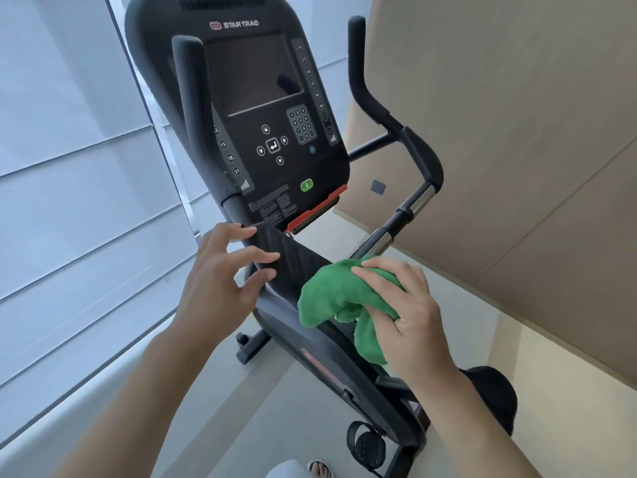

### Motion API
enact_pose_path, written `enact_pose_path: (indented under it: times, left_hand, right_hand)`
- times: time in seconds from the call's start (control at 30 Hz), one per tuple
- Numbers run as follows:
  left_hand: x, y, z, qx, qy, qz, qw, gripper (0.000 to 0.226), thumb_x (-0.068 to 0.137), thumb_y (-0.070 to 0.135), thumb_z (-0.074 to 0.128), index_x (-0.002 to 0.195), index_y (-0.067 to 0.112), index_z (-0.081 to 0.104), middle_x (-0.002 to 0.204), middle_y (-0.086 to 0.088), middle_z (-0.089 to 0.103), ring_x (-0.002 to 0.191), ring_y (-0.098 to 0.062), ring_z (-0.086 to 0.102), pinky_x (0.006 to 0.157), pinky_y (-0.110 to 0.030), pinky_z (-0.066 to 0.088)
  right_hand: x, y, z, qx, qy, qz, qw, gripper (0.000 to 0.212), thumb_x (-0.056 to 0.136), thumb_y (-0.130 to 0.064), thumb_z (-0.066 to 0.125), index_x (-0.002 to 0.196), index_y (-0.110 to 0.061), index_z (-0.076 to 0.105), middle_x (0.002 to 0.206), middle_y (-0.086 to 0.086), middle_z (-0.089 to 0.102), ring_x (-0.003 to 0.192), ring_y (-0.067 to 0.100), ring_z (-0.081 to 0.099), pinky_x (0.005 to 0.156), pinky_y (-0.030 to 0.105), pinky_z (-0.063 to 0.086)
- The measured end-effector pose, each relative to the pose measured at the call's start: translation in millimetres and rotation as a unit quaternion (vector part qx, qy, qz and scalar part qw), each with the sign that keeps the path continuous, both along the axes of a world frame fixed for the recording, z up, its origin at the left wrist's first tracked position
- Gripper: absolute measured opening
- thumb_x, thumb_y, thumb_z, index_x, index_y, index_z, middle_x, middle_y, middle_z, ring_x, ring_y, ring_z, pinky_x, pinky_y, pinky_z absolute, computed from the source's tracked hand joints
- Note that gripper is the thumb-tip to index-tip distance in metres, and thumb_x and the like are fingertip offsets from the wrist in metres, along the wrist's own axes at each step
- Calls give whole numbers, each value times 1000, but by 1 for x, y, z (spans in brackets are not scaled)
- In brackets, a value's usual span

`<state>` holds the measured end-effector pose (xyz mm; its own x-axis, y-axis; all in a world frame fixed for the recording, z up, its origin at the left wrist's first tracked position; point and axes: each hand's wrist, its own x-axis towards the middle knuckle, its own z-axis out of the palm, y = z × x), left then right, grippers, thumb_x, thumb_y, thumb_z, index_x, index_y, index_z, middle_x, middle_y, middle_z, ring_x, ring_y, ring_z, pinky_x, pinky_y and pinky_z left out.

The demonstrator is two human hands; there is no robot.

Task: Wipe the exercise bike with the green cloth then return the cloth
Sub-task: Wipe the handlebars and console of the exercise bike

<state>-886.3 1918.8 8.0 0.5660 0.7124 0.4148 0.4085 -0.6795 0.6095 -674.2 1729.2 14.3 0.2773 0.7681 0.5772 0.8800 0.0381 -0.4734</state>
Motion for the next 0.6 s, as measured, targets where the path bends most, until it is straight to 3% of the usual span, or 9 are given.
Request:
enact_pose_path:
  times: [0.13, 0.27, 0.37, 0.5, 0.6]
  left_hand:
    - [5, 8, 18, 15, -1, -25, 1000, 19, 81, 19, 89, 86, 35, 80, 120, 15, 63, 127, -12, 56, 94, -33, 48]
    - [11, 8, 17, 4, -61, -76, 995, 22, 84, 9, 85, 91, 29, 79, 107, 21, 70, 113, -6, 67, 94, -20, 51]
    - [11, 6, 8, -19, -99, -62, 993, 22, 84, 6, 84, 90, 26, 79, 104, 19, 73, 118, -9, 67, 100, -20, 50]
    - [12, 12, 6, -30, -101, -58, 993, 23, 83, 6, 85, 89, 27, 78, 103, 17, 72, 116, -8, 67, 98, -18, 48]
    - [15, 9, 7, -18, -70, -50, 996, 25, 83, 1, 84, 88, 25, 78, 100, 13, 70, 114, -6, 64, 94, -27, 51]
  right_hand:
    - [0, 39, 20, -21, 6, -35, 999, 43, 95, -4, 73, 136, -14, 69, 135, -2, 60, 126, 22, 52, 108, 35, 50]
    - [-33, 62, -6, -116, -5, -50, 992, 43, 105, -28, 59, 147, -18, 59, 144, -2, 57, 132, 19, 46, 108, 43, 46]
    - [-38, 50, -26, -94, -13, -67, 993, 41, 108, -33, 52, 146, -18, 59, 143, -4, 55, 130, 19, 46, 105, 40, 45]
    - [-34, 28, -43, -68, -29, -45, 996, 42, 104, -17, 60, 145, -13, 60, 144, -2, 54, 128, 19, 45, 114, 27, 38]
    - [-23, 37, -44, -62, -31, -51, 996, 52, 92, 6, 63, 141, -11, 64, 139, 2, 58, 125, 23, 48, 111, 23, 41]
